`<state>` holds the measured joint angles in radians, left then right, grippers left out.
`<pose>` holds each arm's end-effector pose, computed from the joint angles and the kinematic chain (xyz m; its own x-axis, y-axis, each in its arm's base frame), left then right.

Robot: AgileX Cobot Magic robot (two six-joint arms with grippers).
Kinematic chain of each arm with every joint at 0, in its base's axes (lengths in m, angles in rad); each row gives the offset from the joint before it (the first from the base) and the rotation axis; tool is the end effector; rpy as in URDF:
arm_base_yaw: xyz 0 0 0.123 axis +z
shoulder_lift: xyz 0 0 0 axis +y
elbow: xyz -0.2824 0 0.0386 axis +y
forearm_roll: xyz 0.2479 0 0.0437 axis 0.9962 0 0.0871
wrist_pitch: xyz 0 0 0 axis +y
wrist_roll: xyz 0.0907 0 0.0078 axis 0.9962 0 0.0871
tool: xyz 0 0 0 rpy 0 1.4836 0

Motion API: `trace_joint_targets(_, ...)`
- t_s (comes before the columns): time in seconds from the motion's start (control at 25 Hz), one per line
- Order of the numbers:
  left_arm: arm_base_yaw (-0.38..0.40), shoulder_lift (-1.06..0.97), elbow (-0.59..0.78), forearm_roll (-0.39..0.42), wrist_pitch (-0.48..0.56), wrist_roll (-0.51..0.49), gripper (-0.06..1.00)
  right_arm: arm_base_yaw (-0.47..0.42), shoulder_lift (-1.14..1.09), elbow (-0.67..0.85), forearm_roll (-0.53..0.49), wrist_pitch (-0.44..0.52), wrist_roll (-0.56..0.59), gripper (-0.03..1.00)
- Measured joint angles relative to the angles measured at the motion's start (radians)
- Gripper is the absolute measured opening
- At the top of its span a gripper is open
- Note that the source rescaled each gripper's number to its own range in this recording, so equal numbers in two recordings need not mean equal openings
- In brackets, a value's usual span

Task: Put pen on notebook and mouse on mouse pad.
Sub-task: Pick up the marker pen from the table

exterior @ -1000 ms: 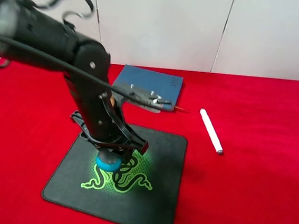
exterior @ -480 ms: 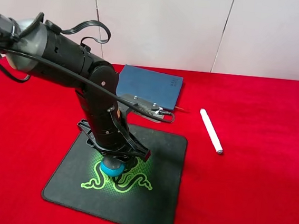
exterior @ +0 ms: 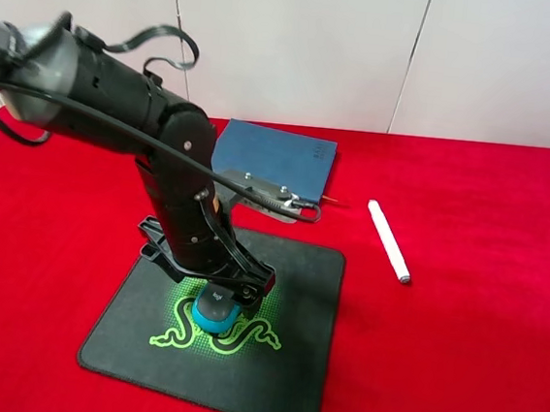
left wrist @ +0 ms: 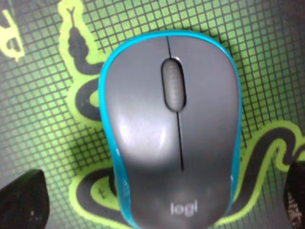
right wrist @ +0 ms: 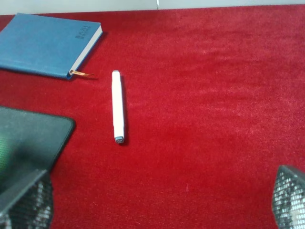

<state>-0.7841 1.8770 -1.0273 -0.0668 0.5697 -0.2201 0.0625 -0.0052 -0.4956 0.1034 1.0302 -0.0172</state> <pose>0.2383 -0.2423 0.1349 -0.8559 0.4686 -0.2188 0.4971 0.8621 -0.0984 -0.0046 0.0078 0.2788 -0.4298 0.0092 -0.9029 -0.1267 0.9894 0.0704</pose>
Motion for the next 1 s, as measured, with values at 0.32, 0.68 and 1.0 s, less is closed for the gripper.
trace_joint_targets(0.32,0.0,-0.15,0.0,0.013,0.108,0.0,1.0,0.0,0.0,0.0,0.0,0.0,0.0,1.0)
trace_joint_targets(0.68,0.0,-0.454,0.0,0.125,0.309,0.0,1.0,0.0,0.0,0.0,0.0,0.0,0.0,1.0)
trace_joint_targets(1.0,0.0,-0.75,0.0,0.249,0.463,0.0,1.0,0.0,0.0,0.0,0.0,0.0,0.0,1.0)
